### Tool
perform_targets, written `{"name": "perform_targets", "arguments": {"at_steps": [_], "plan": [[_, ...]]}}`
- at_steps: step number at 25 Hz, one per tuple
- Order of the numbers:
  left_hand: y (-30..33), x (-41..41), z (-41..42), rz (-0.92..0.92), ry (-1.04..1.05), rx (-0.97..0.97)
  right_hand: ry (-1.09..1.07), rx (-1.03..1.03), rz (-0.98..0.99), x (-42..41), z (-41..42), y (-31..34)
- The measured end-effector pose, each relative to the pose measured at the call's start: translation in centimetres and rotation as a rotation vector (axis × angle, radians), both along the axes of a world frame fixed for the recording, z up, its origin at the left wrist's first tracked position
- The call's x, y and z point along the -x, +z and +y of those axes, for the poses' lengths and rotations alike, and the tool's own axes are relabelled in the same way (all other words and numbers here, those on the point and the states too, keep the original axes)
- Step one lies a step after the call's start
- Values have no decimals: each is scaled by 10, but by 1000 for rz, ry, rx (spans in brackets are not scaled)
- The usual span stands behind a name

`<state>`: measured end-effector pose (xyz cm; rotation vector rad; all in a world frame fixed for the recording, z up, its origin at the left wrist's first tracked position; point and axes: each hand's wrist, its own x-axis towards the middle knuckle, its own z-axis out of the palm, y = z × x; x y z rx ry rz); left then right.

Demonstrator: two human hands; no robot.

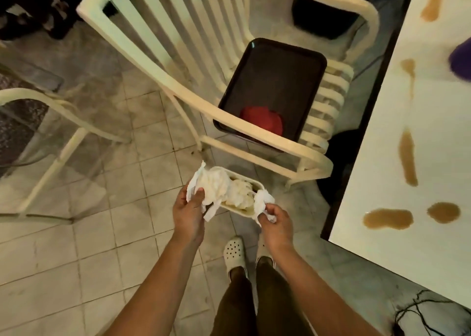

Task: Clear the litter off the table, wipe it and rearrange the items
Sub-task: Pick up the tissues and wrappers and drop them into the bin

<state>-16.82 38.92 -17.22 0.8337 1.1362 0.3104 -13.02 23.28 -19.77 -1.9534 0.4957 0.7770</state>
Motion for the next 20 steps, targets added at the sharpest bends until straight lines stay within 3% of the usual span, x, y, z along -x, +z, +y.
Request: {"name": "perform_targets", "arguments": {"at_steps": [13,15,18,20], "plan": [[-227,-32,23,245,16,67,-71,72,135,-38,42,-227],[-257,-42,21,324,-102,75,-76,93,145,-46,48,-251],[-282,-47,14,421,-457,163,91,109,180,-50,49,-268],[-283,-42,8,450,-554,167,142,79,203,-46,45,-268]]}}
